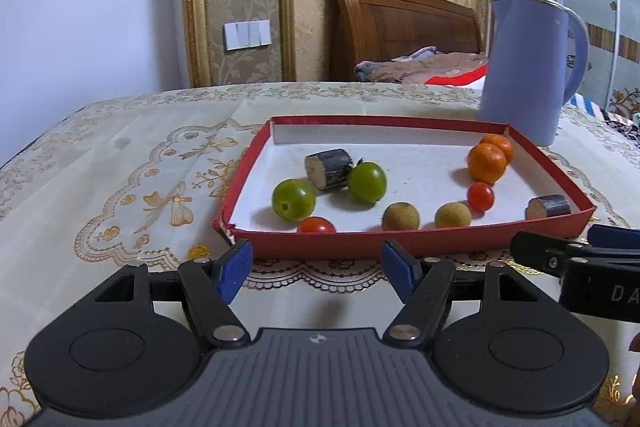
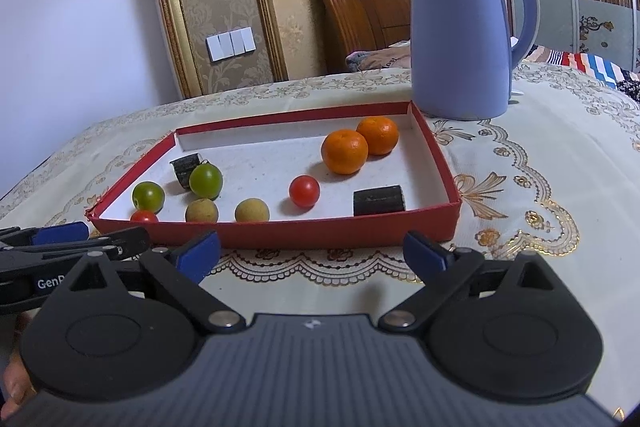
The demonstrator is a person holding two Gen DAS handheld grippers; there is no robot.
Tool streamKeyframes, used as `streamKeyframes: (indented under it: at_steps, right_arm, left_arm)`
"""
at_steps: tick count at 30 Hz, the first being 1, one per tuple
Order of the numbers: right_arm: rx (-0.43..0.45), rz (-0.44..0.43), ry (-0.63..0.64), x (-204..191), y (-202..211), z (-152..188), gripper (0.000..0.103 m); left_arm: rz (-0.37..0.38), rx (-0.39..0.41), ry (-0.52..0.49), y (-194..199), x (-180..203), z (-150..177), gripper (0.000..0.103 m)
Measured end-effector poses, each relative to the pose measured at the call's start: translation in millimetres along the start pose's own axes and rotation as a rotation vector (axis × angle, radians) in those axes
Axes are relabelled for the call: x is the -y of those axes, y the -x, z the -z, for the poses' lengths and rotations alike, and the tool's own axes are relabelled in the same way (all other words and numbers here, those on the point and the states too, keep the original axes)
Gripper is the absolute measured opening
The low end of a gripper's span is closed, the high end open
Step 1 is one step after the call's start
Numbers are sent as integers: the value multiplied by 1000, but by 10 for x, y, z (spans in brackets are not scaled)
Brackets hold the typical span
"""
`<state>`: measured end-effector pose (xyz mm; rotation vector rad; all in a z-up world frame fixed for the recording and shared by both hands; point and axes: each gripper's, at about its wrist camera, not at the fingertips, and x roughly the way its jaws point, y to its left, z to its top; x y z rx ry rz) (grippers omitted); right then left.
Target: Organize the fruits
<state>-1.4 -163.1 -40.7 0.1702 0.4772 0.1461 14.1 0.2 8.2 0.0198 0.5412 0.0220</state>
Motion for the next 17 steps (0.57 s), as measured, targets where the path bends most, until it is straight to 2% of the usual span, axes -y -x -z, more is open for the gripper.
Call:
streamKeyframes:
  at_steps: [4,6,7,11,17]
  right_arm:
    - [0,-1,-2,3,-1,1,98]
    - [0,-1,-4,3,0,3,98]
    - [0,-1,-4,4,1,4,98]
    - [-2,0,4,-4,0,5,98]
    - [-35,-7,31,-46,-13,20,99]
  left_arm:
    - [26,3,-5,16,-21,-8,71]
    - [22,17,-1,52,-42,-2,76]
    - [21,14,8,63,-60,6,82]
    - [72,-14,41,90,-161,49,82]
    - [43,-16,51,80,-192,59,82]
